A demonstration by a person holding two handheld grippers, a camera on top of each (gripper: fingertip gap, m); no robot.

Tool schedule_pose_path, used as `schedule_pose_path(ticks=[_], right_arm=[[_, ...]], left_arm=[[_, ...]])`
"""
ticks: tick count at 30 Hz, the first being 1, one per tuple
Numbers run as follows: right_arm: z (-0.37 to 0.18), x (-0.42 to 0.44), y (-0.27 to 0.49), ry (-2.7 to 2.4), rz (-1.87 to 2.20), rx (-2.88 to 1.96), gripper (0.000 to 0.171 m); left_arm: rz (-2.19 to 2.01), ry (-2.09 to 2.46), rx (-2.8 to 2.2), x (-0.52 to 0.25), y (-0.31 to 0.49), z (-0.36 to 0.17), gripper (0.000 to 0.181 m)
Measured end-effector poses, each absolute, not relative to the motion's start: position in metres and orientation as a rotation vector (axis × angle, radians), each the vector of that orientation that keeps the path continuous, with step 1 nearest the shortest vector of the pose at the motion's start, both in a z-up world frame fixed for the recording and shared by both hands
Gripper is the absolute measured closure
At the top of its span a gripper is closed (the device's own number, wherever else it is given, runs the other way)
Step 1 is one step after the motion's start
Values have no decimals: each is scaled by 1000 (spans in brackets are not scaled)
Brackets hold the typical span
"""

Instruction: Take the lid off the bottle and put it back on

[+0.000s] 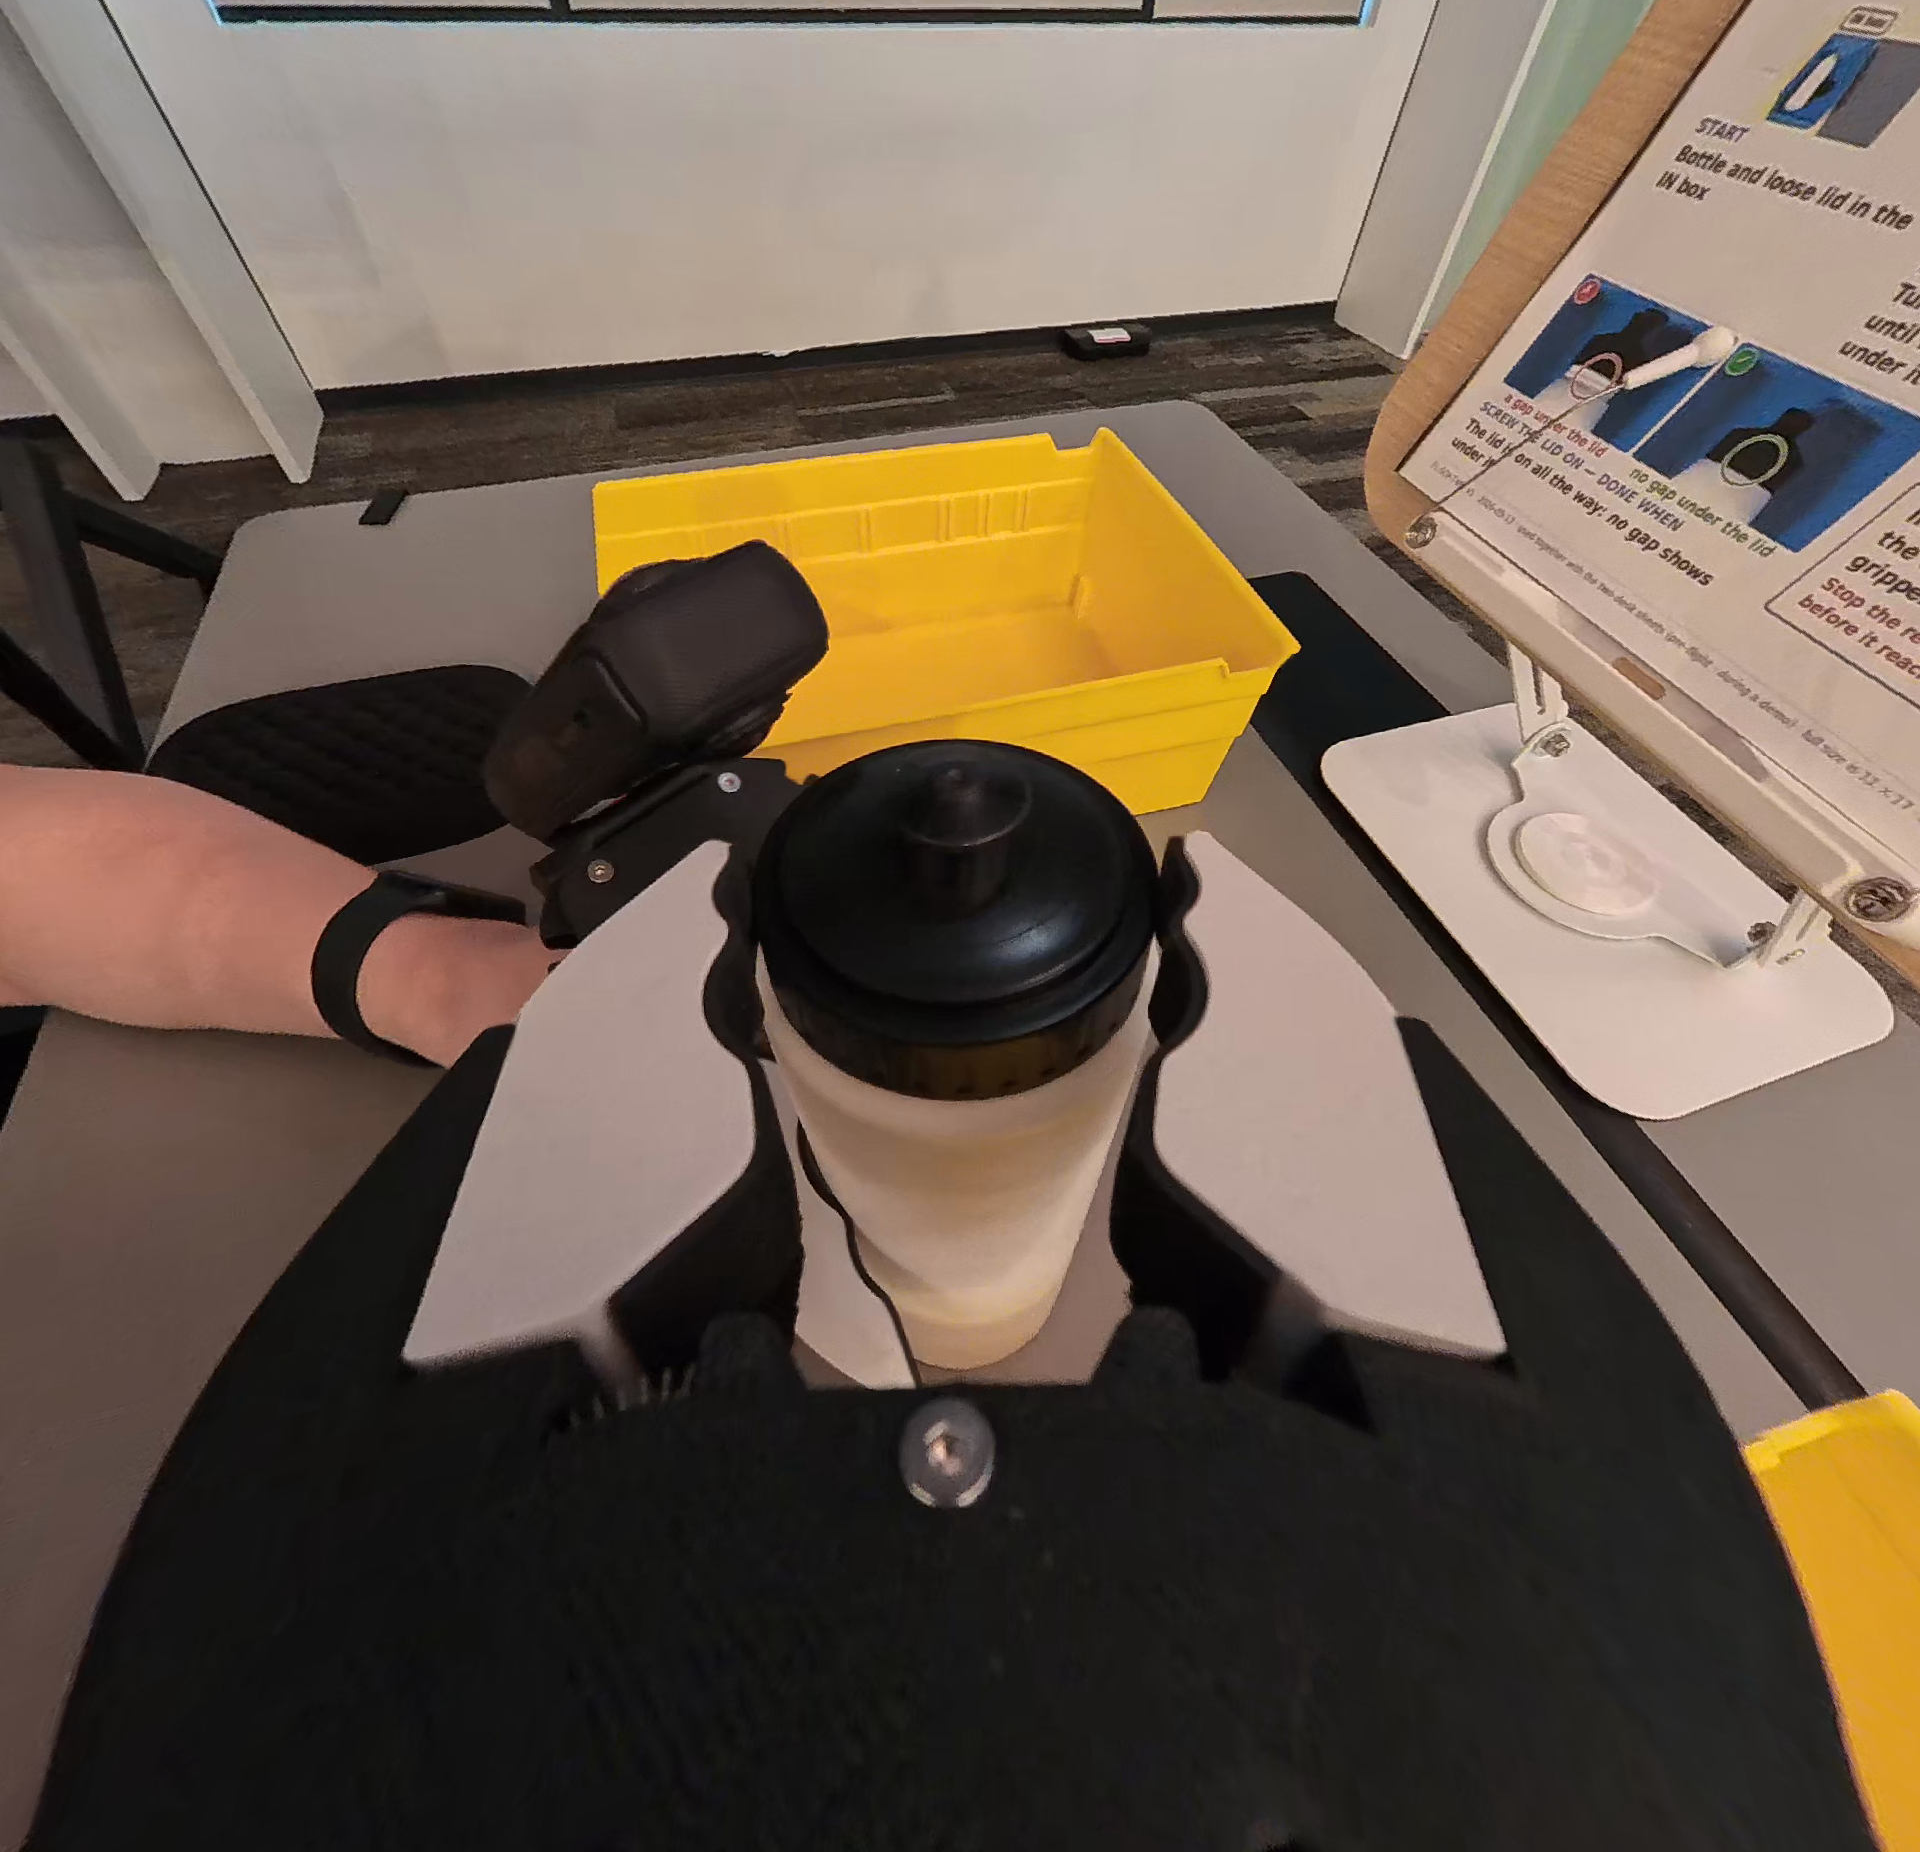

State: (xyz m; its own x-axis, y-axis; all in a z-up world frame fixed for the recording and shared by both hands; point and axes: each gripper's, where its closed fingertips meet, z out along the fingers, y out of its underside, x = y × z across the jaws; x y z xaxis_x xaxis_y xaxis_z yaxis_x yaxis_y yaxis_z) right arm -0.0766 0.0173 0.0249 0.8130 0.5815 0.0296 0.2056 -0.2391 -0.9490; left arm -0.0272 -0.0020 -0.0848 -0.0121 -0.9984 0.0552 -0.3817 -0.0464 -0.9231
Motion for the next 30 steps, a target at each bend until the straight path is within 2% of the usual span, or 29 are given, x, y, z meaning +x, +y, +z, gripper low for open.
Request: schedule_pose_path(ticks=[8, 10, 13, 18, 20, 25, 30], right_arm=[[35, -78, 23, -573, 328, -1730, 97], [43, -75, 24, -562, 326, -1668, 80], [42, -77, 19, -596, 392, -1676, 79], [31, -84, 16, -638, 498, -1700, 83], [27, -92, 13, -672, 575, -1695, 91], [27, -94, 11, -669, 628, -1696, 94], [49, -85, 12, -535, 669, -1663, 94]], left_arm=[[-1080, 1442, -1516, -29, 4, -74, 84], [-1086, 1443, -1506, -32, 6, -63, 83], [-1111, 1447, -1482, -39, 7, -44, 83], [-1201, 1484, -1433, -47, -2, -19, 83], [-1196, 1505, -1417, -49, -5, -16, 82], [-1224, 1528, -1390, -51, -7, -12, 82], [-1289, 1483, -1350, -59, -8, 8, 84]])
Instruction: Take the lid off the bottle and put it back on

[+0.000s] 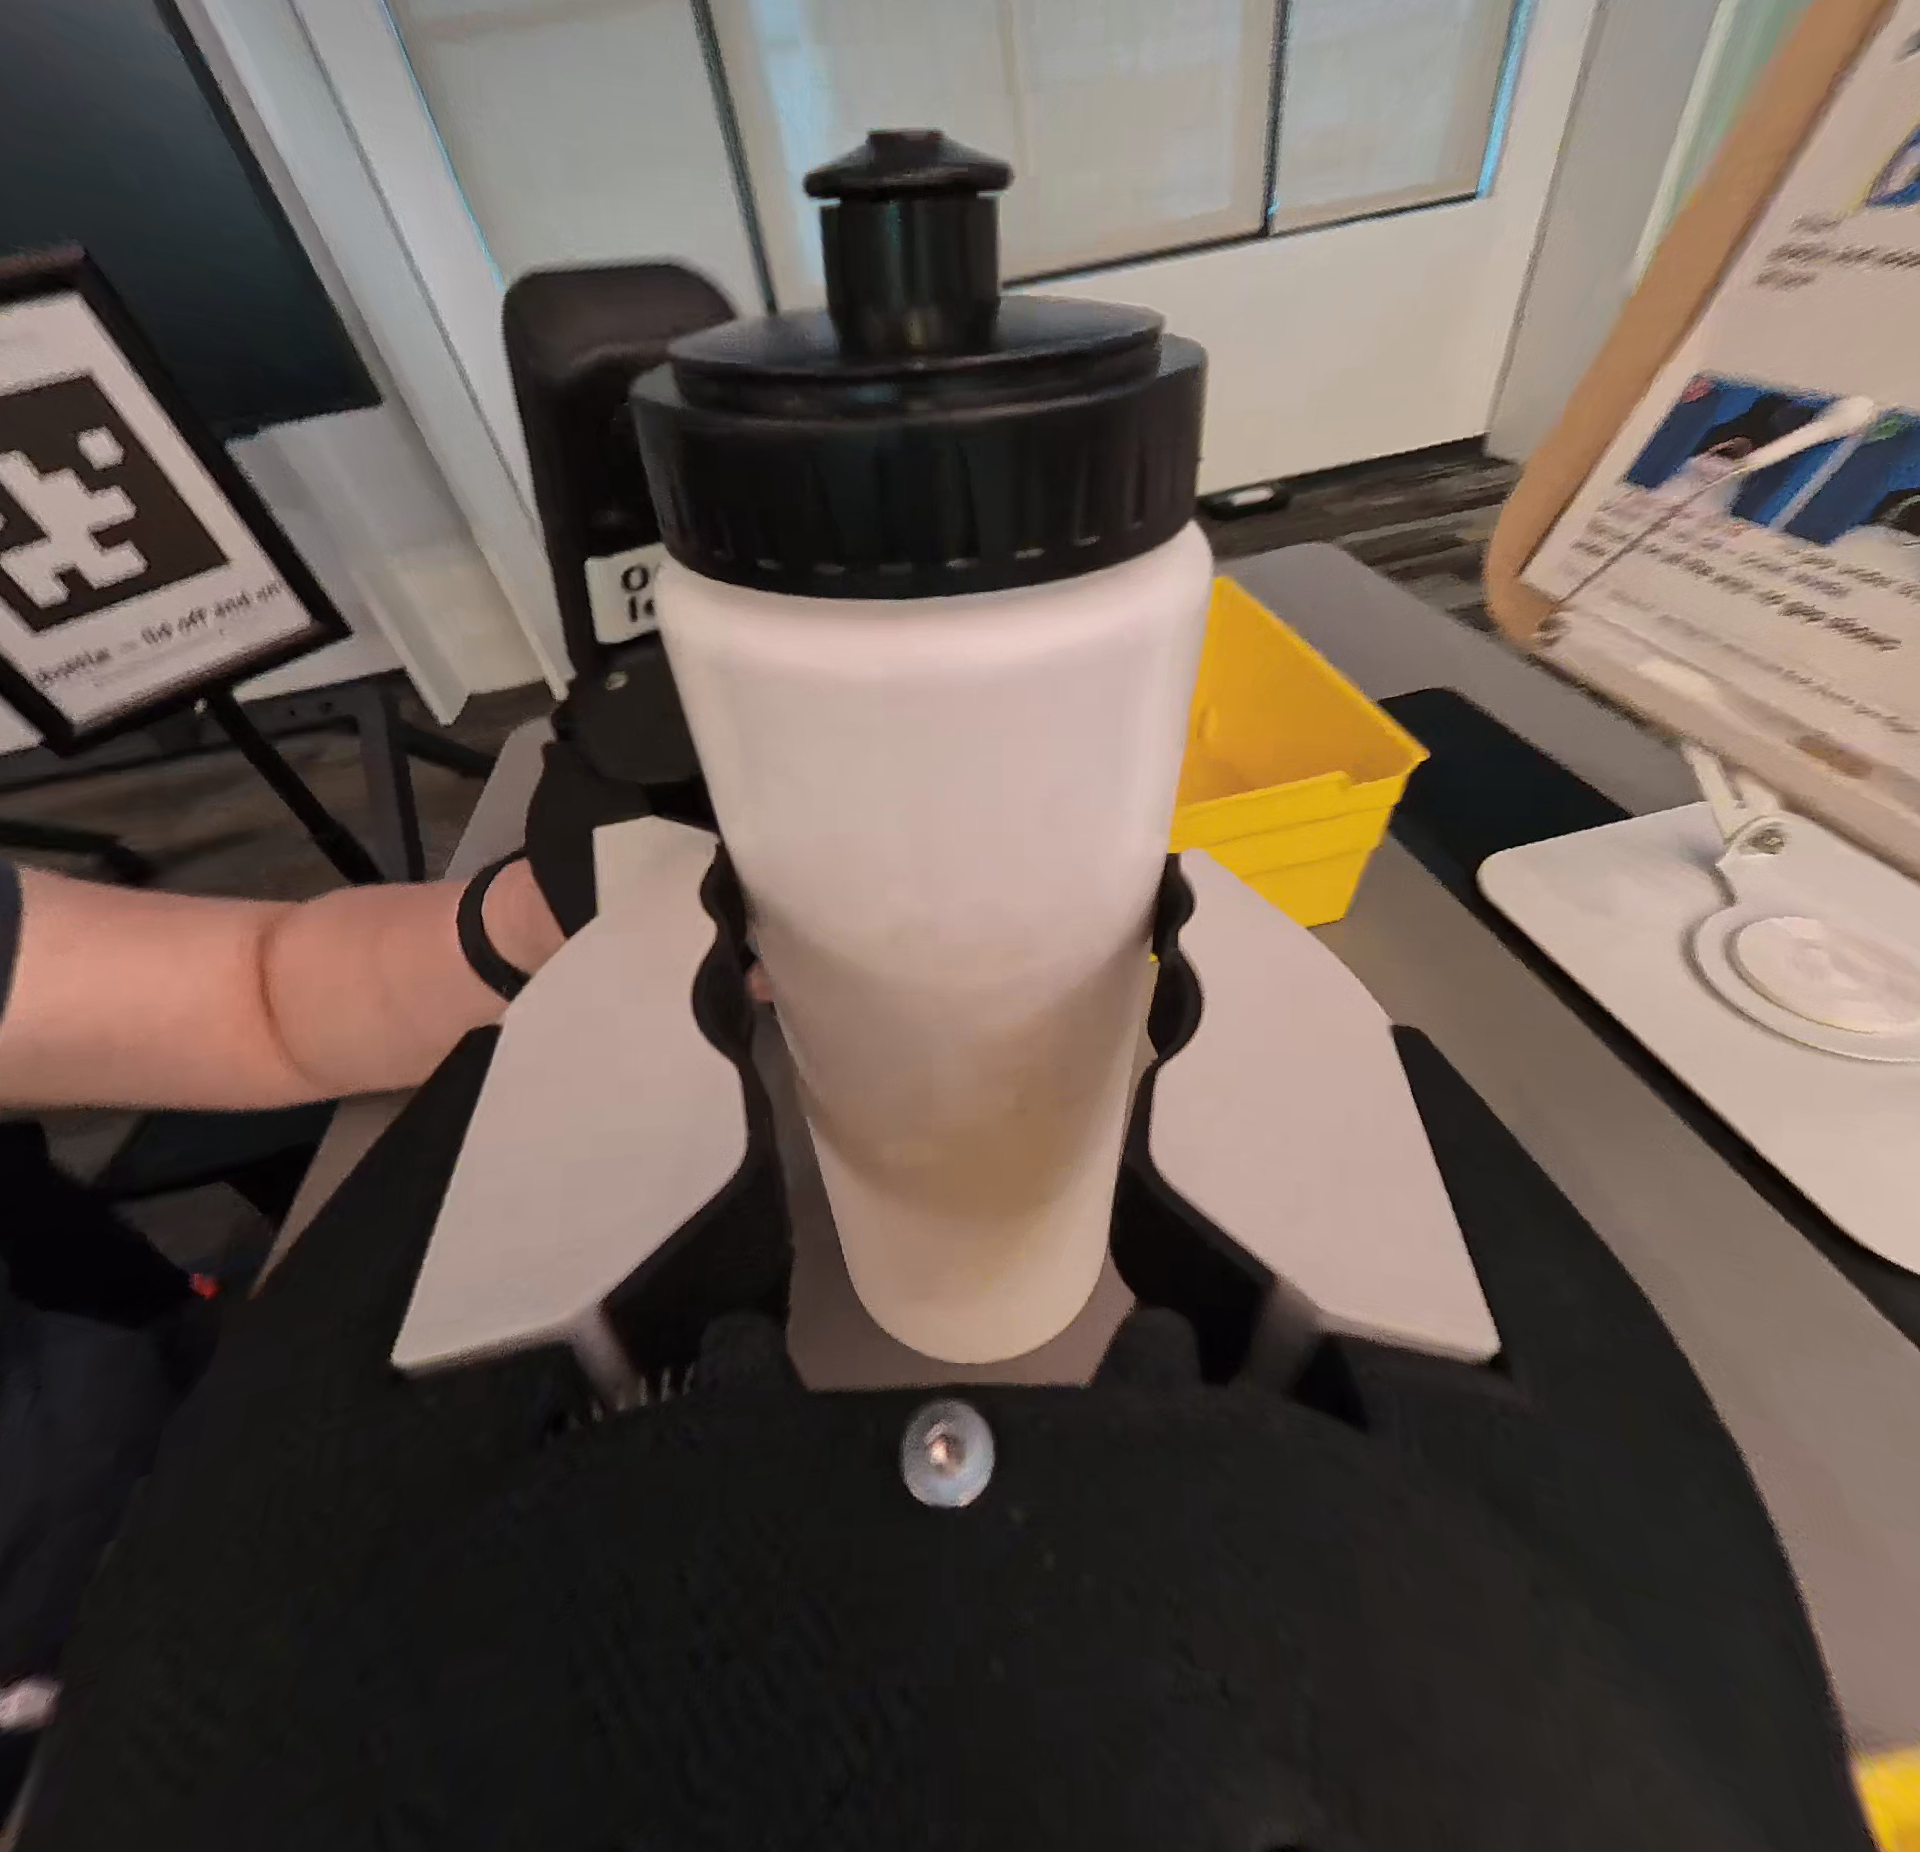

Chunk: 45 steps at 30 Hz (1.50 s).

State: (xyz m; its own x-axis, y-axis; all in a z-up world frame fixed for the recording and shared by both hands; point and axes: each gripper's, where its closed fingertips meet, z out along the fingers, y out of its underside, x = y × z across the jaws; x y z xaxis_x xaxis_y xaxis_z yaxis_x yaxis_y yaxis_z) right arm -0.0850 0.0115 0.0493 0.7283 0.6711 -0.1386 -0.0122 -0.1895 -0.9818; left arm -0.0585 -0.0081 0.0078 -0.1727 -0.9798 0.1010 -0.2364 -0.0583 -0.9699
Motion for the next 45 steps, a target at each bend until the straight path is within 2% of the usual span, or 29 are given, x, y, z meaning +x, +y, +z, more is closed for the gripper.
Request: schedule_pose_path(ticks=[6, 9, 11, 14, 20, 30, 36, 41, 43, 45], right_arm=[[123, 3, -39, -235, 564, -1664, 94], [122, 59, -69, -11, 482, -1767, 94], [99, 89, -81, 136, 472, -1887, 94], [37, 122, -89, 344, 518, -2155, 94], [-73, 145, -76, 573, 553, -2541, 94], [-138, 149, -75, 682, 398, -2808, 94], [-130, 149, -81, 587, 330, -2850, 93], [-67, 167, -89, 459, 146, -2651, 89], [-49, 184, -105, 527, 56, -2585, 90], [-48, 199, -126, 619, 19, -2588, 92]], left_arm=[[-1323, 1478, -1324, -76, -18, 40, 85], [-1295, 1545, -1383, -81, -23, 35, 85], [-1290, 1565, -1393, -82, -25, 35, 87], [-1285, 1585, -1406, -83, -29, 33, 89], [-1209, 1659, -1457, -85, -33, 21, 90], [-1126, 1723, -1559, -88, -28, 2, 94], [-995, 1666, -1607, -93, -3, 0, 89], [-591, 1429, -1759, -144, 81, 10, 86], [-389, 1288, -1837, -182, 123, 13, 89], [-300, 1194, -1890, -214, 151, 14, 100]])
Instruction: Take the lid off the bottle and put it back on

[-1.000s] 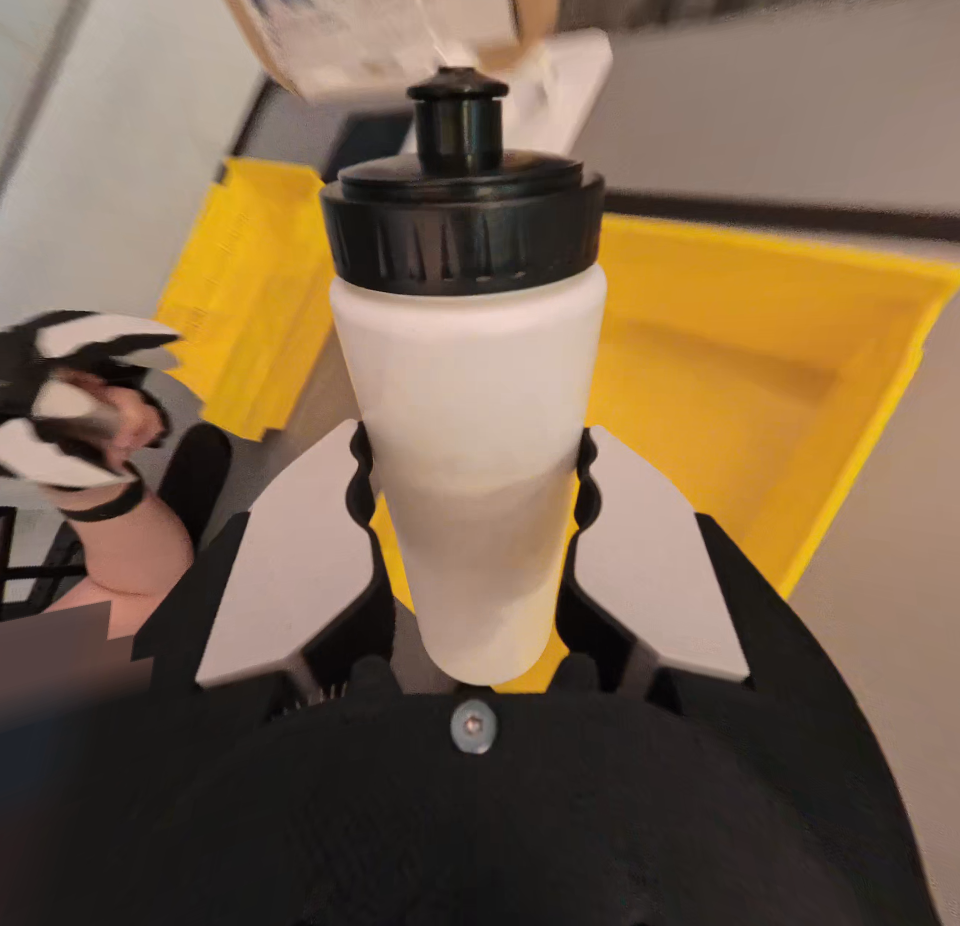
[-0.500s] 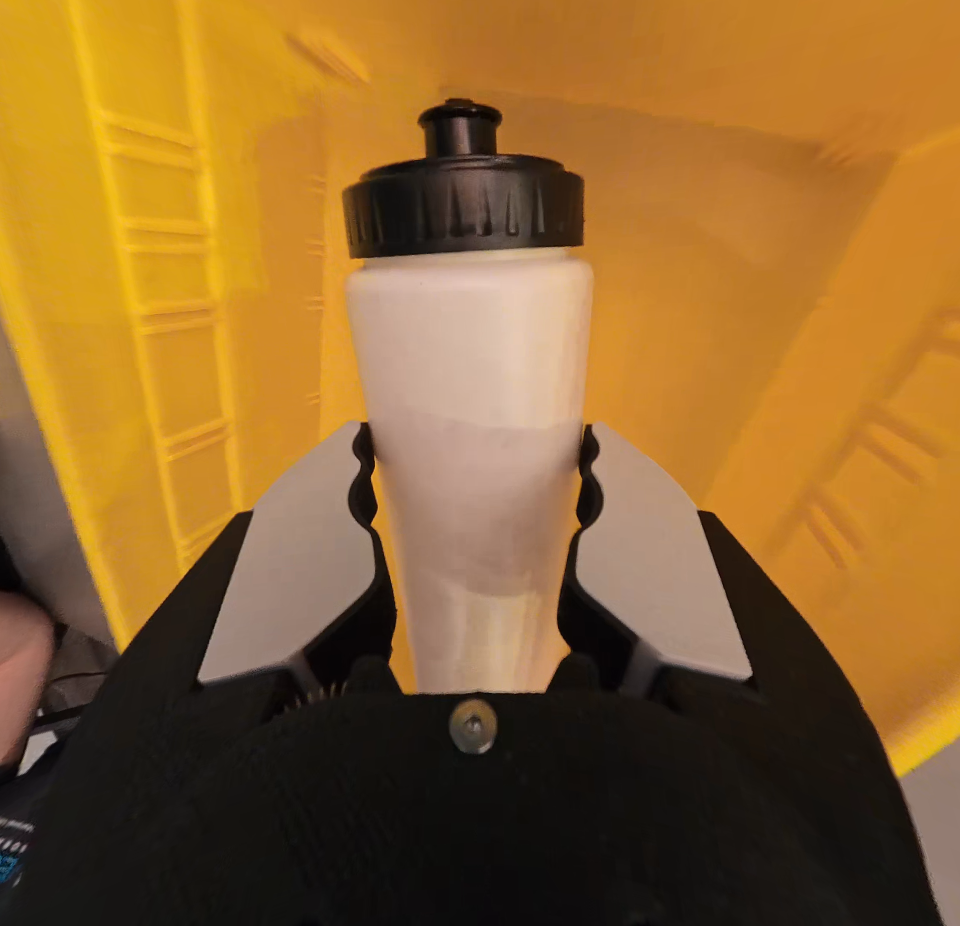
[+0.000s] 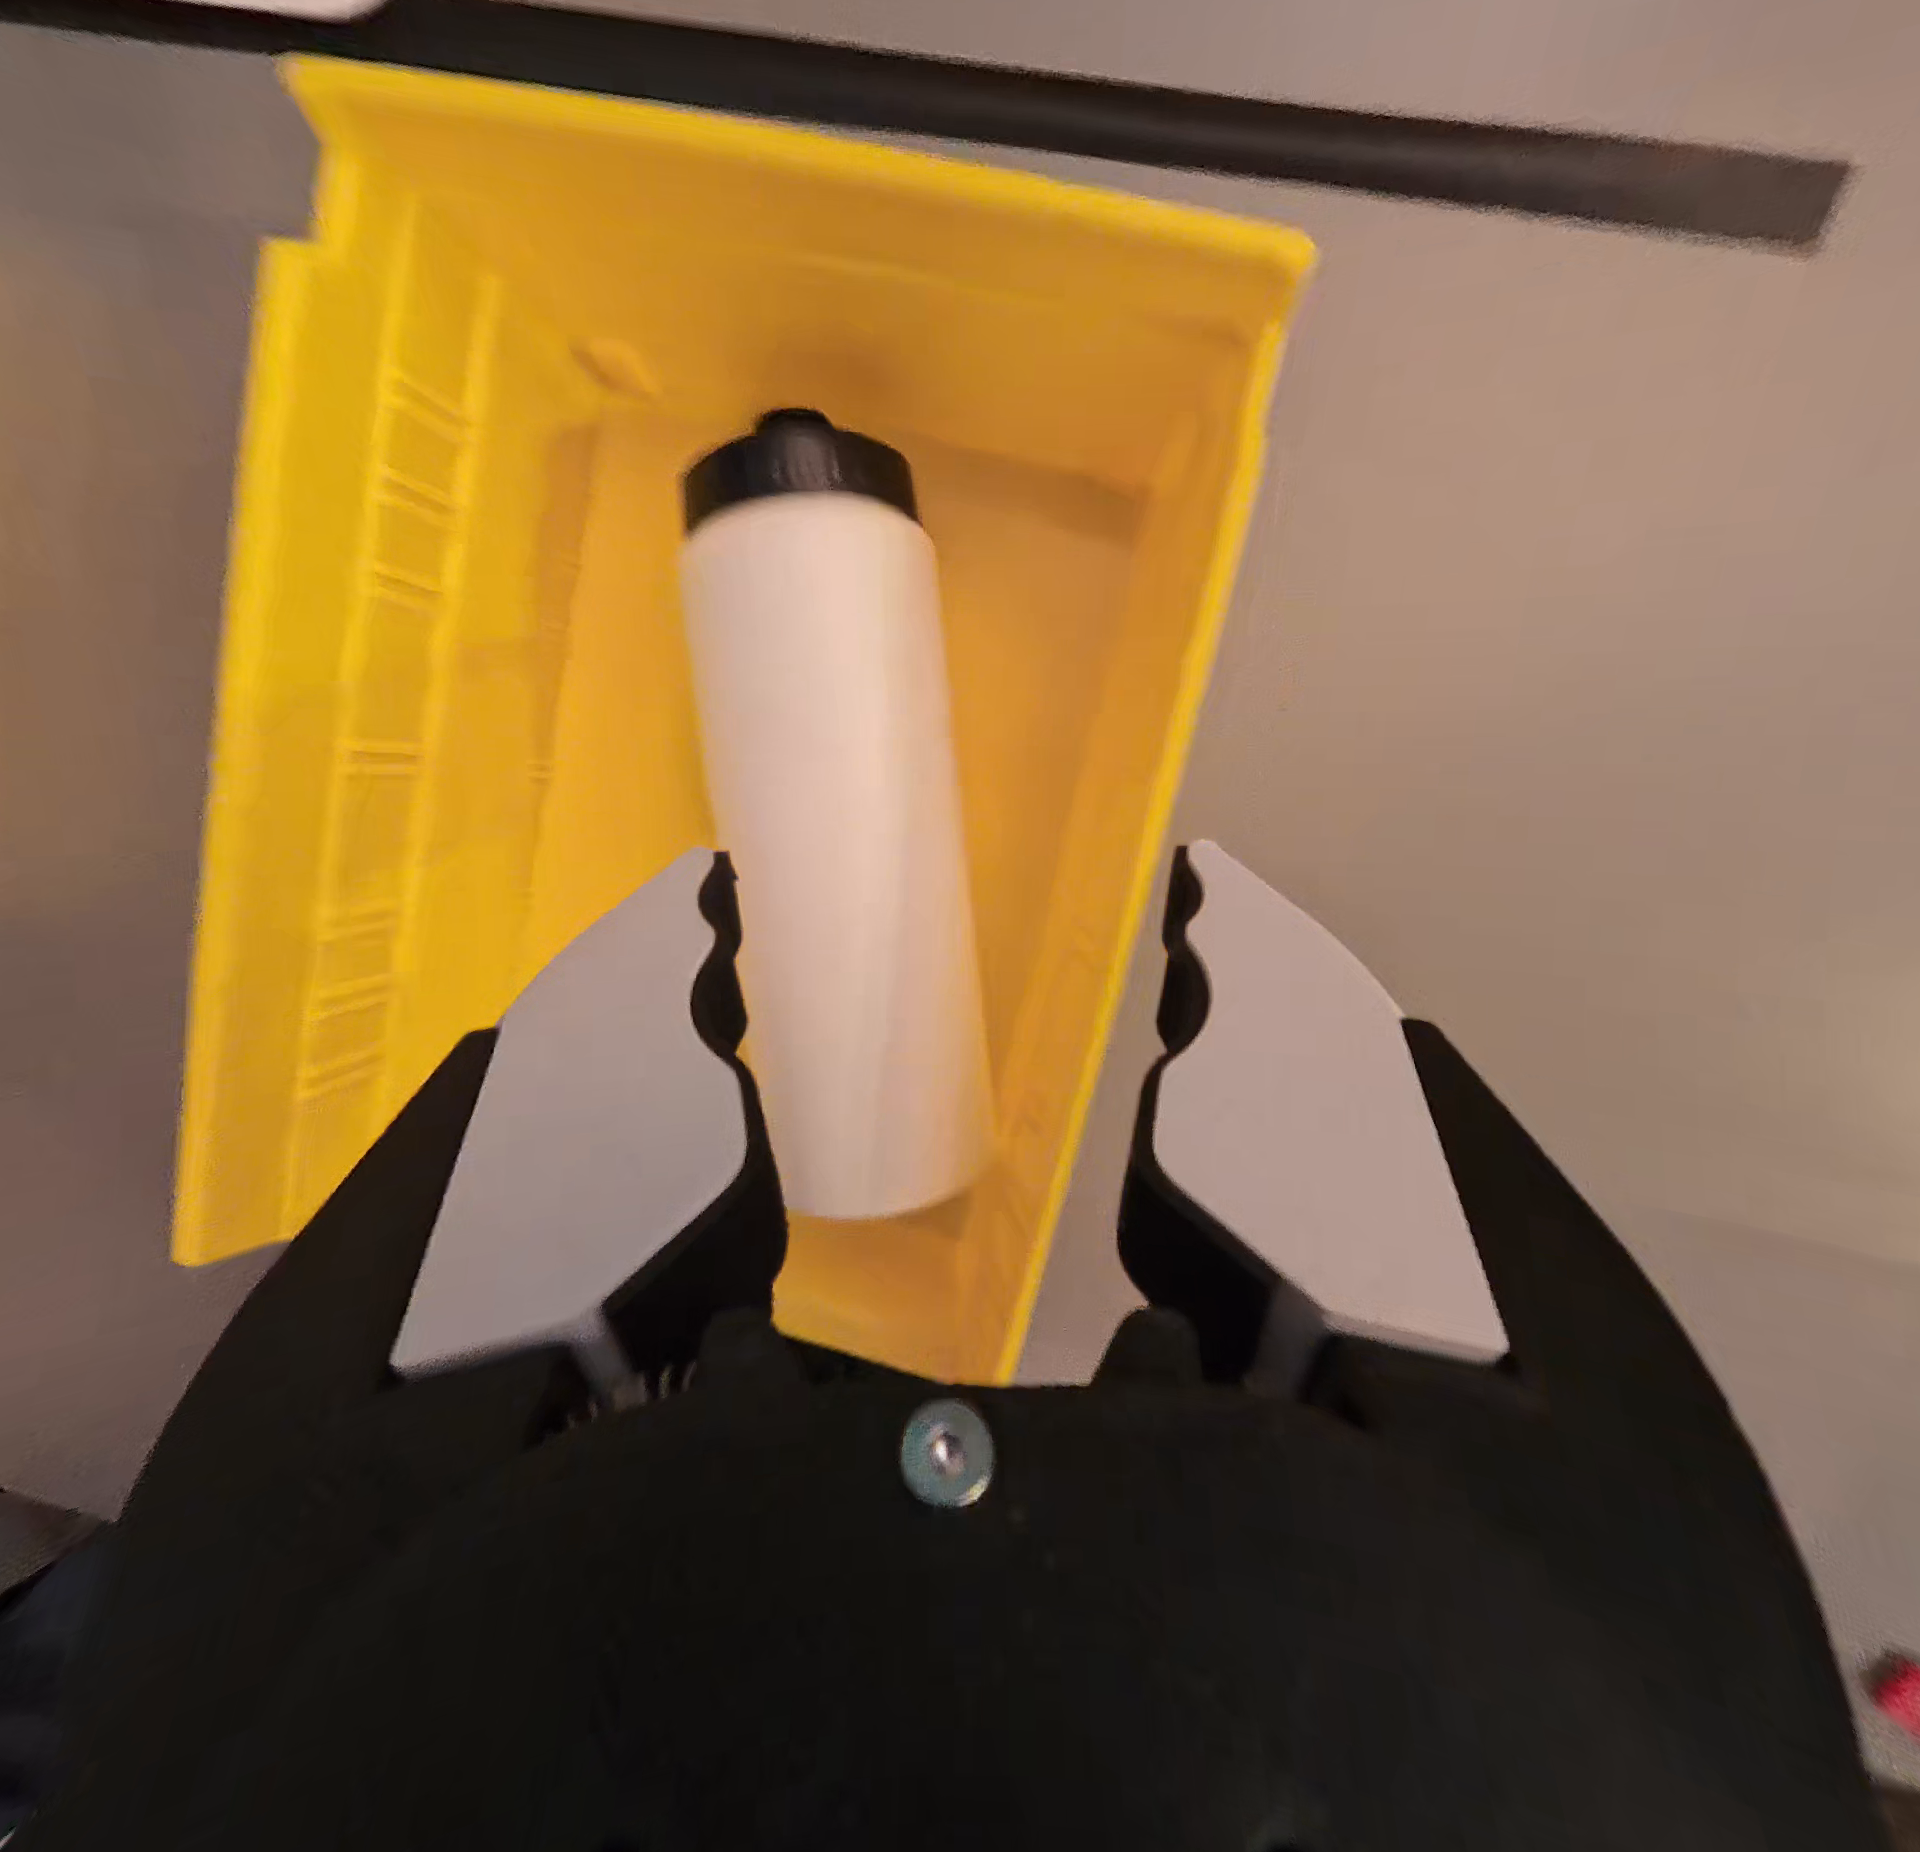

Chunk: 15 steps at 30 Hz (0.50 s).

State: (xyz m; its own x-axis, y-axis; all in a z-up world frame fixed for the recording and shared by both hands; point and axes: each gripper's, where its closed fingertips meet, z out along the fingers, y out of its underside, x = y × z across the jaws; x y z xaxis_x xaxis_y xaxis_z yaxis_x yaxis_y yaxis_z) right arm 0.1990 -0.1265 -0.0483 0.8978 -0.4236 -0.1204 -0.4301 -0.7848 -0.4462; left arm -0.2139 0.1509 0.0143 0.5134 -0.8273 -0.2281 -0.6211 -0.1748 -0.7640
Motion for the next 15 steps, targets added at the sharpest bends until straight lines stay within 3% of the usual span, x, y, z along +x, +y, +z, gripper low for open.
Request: schedule_pose_path(ticks=[2, 7, 11, 15], right_arm=[[-62, 208, -147, 693, 35, -2657, 98], [-104, 203, -177, 804, 231, -2852, 132], [-122, 188, -183, 822, 394, -2940, 160], [-126, 186, -182, 875, 416, -2956, 162]], left_arm=[[-304, 1127, -1929, -237, 168, 14, 109], [-182, 920, -2160, -306, 211, -15, 110], [-282, 789, -2350, -332, 225, -49, 130], [-204, 703, -2478, -356, 237, -79, 129]])
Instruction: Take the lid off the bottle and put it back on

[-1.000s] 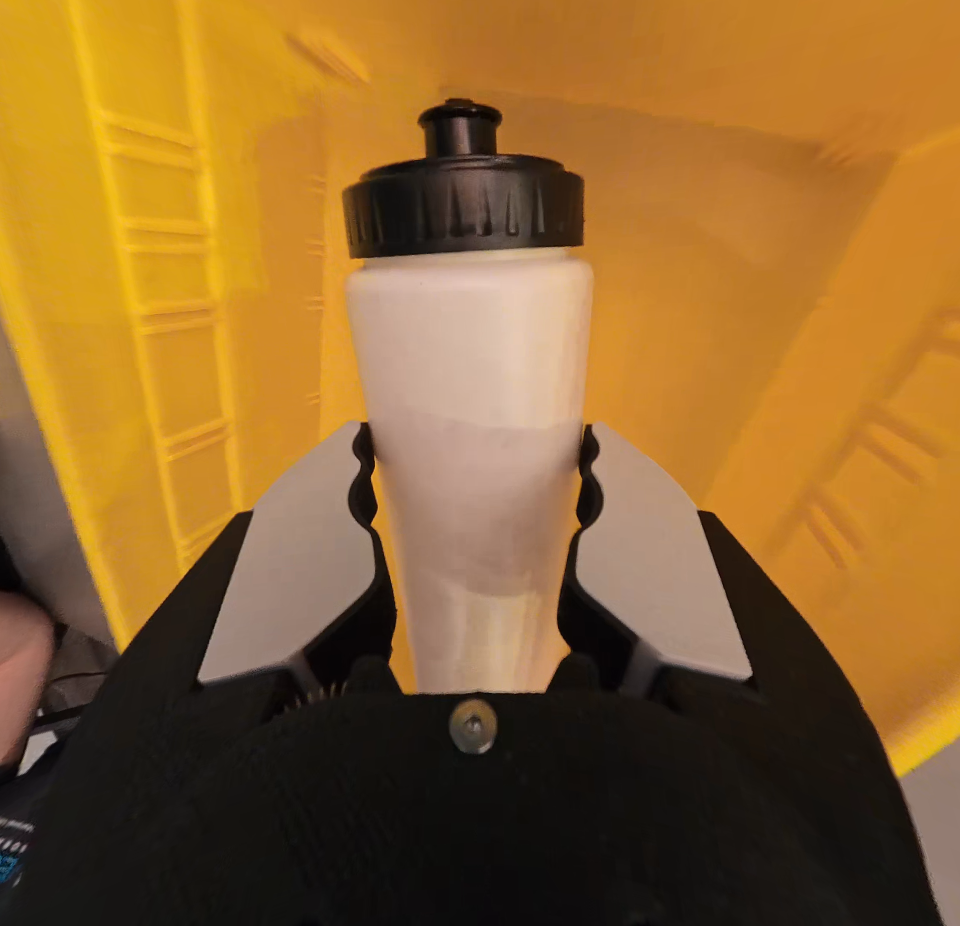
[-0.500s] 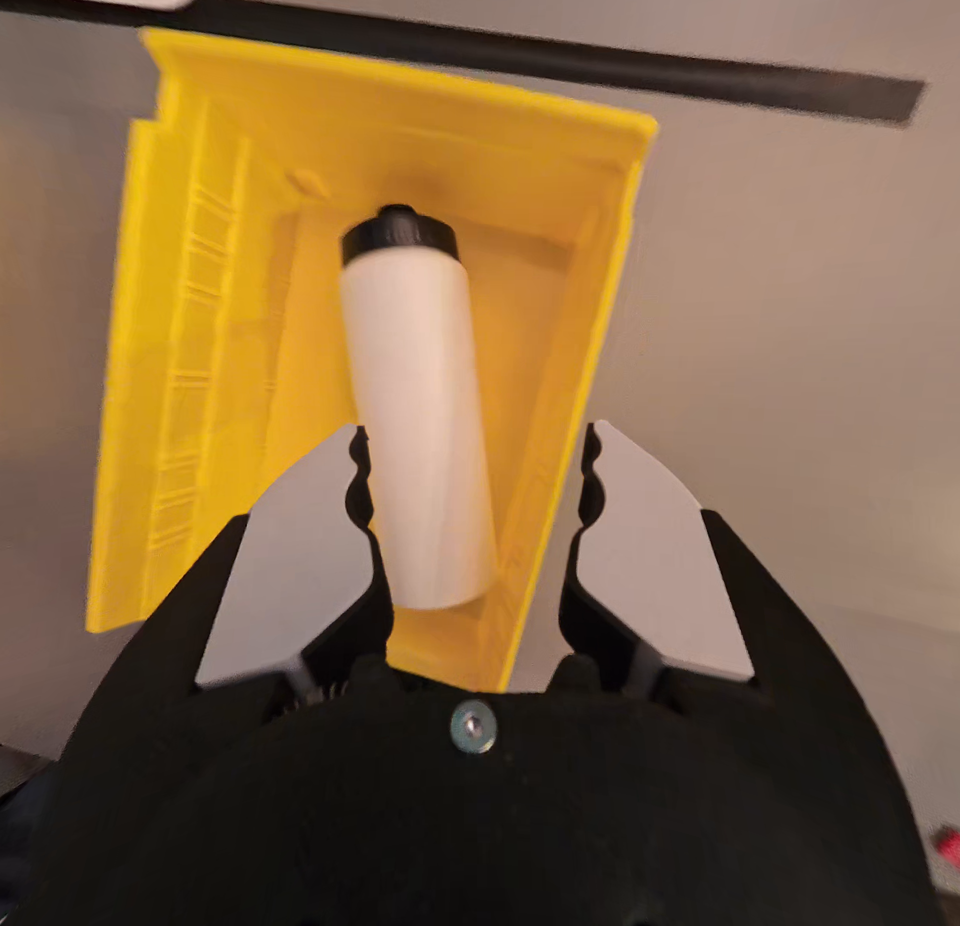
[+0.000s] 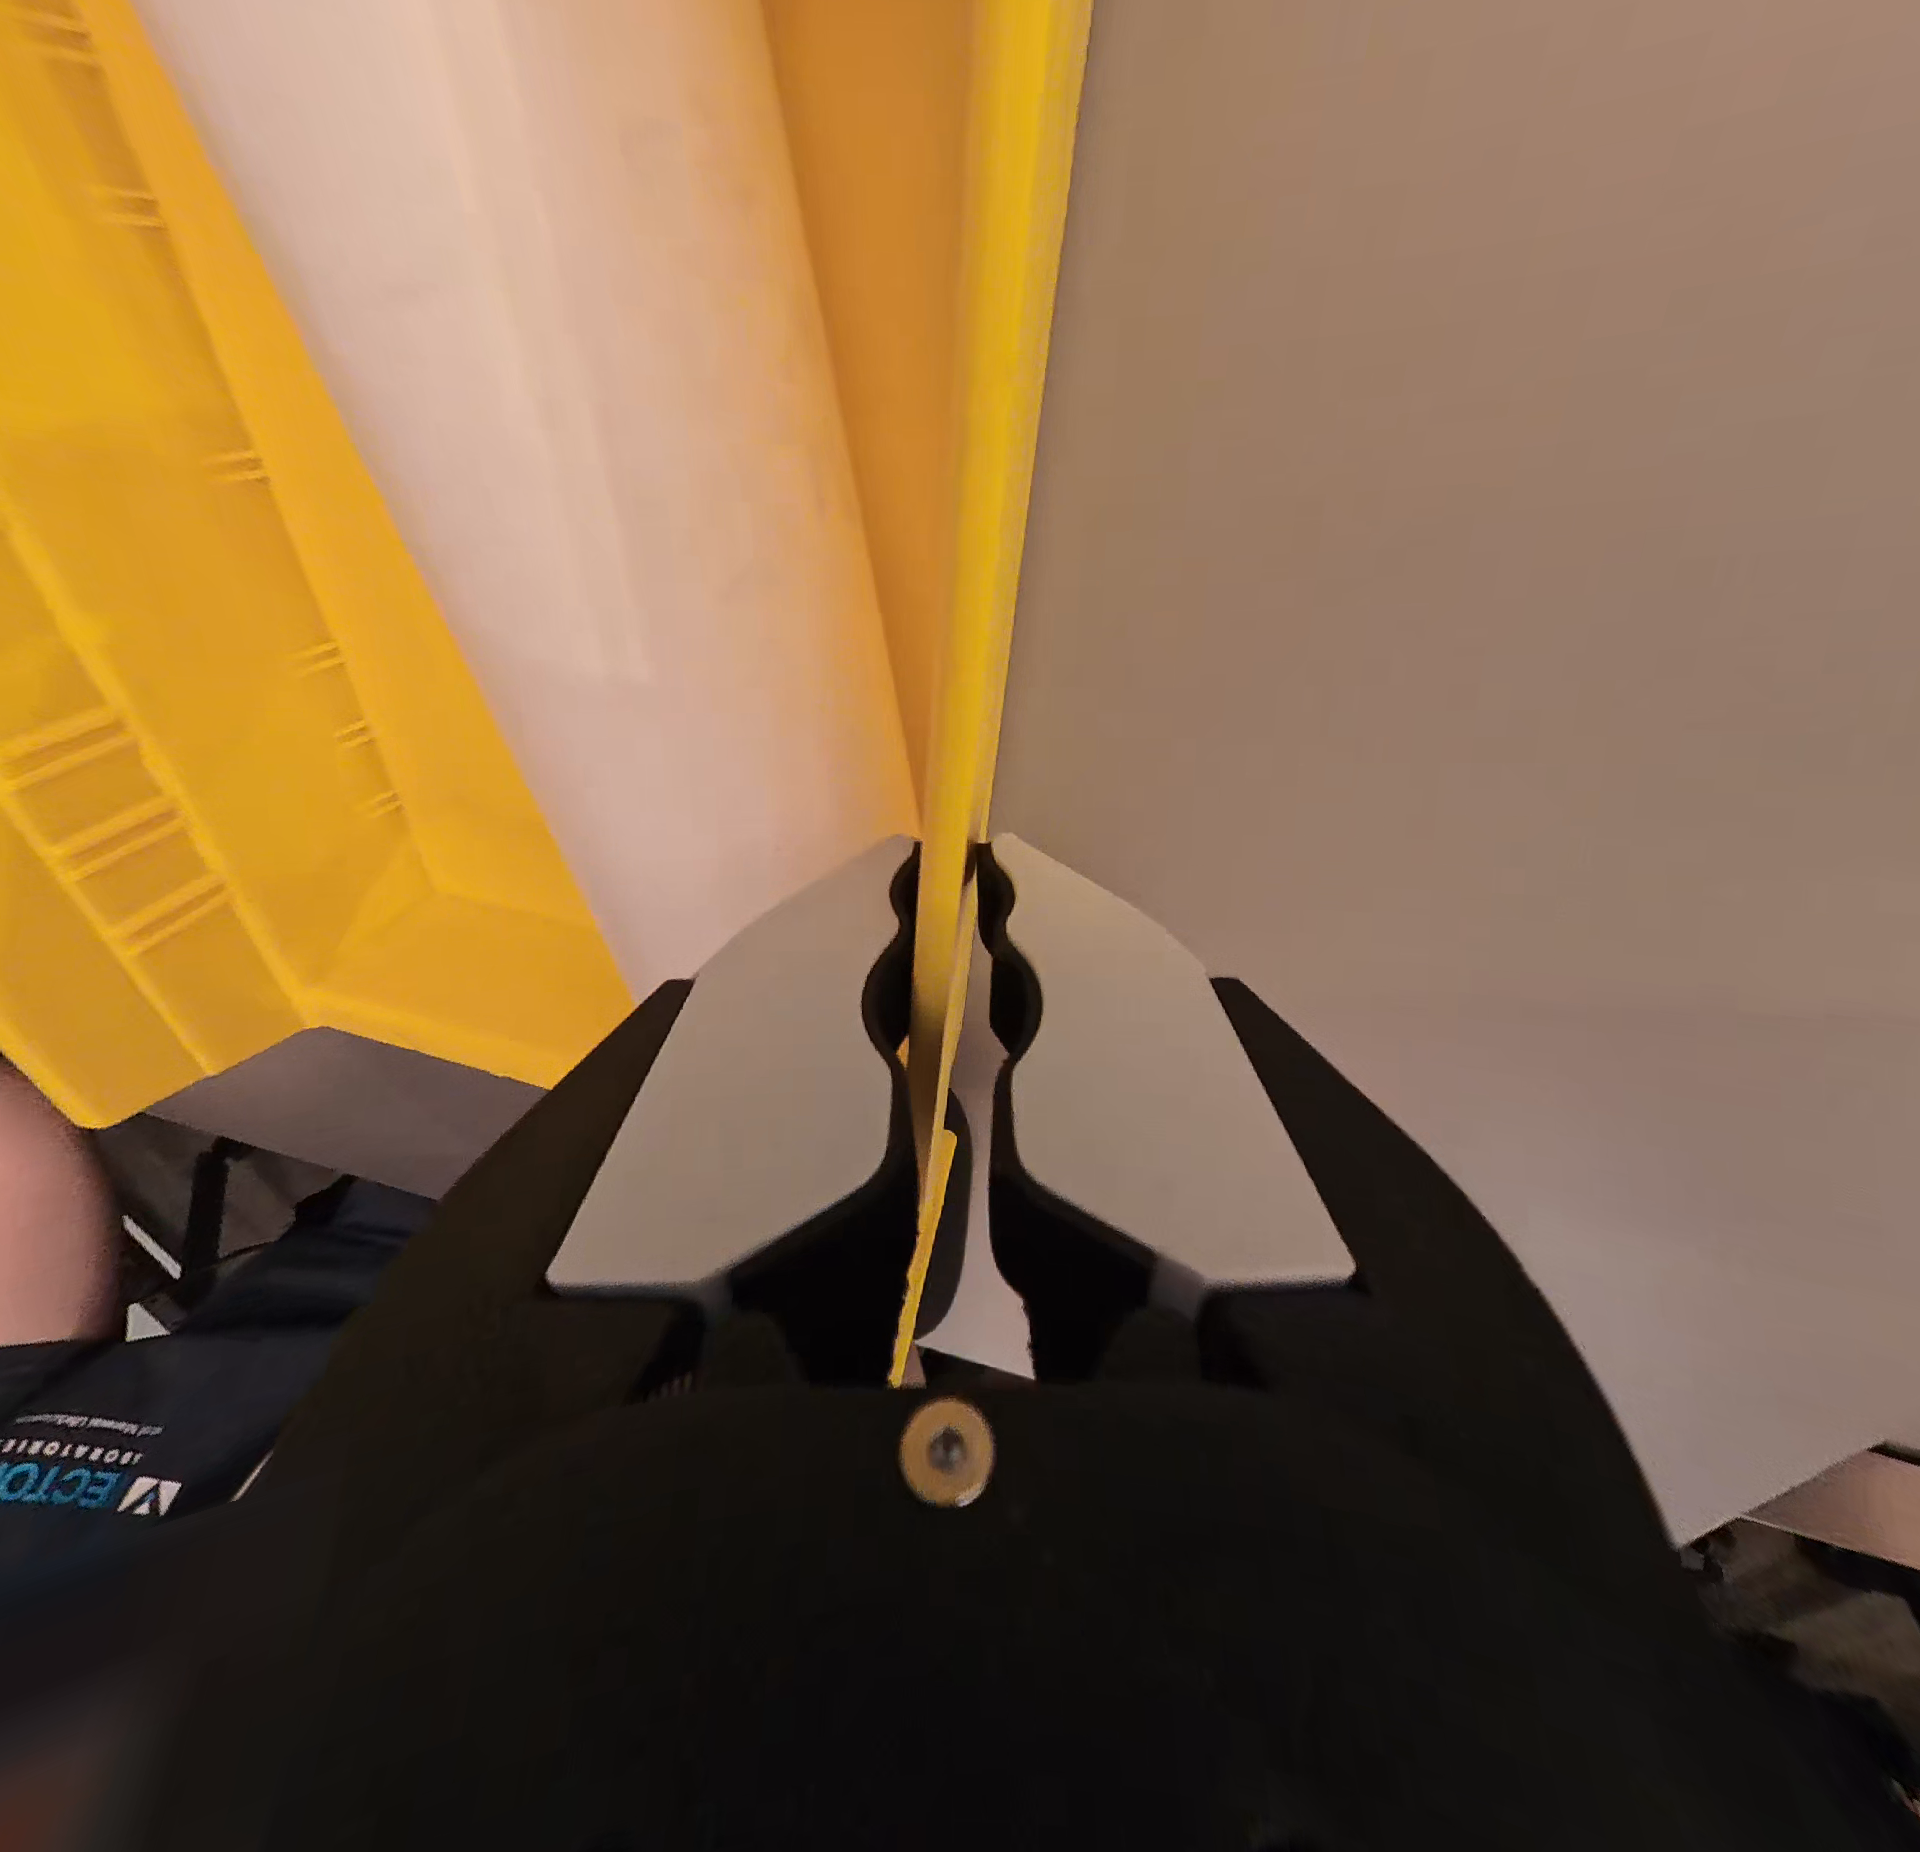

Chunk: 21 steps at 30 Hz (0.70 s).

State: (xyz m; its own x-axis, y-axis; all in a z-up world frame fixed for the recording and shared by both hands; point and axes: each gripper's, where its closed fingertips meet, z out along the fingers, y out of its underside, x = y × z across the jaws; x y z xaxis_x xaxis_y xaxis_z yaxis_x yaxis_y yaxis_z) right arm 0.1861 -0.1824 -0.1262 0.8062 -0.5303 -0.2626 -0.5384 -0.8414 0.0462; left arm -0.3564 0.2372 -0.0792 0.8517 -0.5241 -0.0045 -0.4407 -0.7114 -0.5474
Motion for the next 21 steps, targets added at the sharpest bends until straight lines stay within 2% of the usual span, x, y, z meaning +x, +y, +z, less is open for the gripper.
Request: schedule_pose_path(ticks=[4, 9, 14, 21], right_arm=[[-126, 173, -174, 836, 450, -2982, 162], [-126, 151, -150, 750, 462, -3014, 161], [-129, 141, -130, 664, 330, -3062, 164], [-131, 100, -102, 540, 347, -3081, 160]], left_arm=[[-249, 726, -2596, -356, 232, -106, 133], [-333, 827, -2667, -342, 220, -125, 172], [-305, 900, -2677, -332, 212, -126, 176], [-192, 1149, -2664, -309, 189, -127, 174]])
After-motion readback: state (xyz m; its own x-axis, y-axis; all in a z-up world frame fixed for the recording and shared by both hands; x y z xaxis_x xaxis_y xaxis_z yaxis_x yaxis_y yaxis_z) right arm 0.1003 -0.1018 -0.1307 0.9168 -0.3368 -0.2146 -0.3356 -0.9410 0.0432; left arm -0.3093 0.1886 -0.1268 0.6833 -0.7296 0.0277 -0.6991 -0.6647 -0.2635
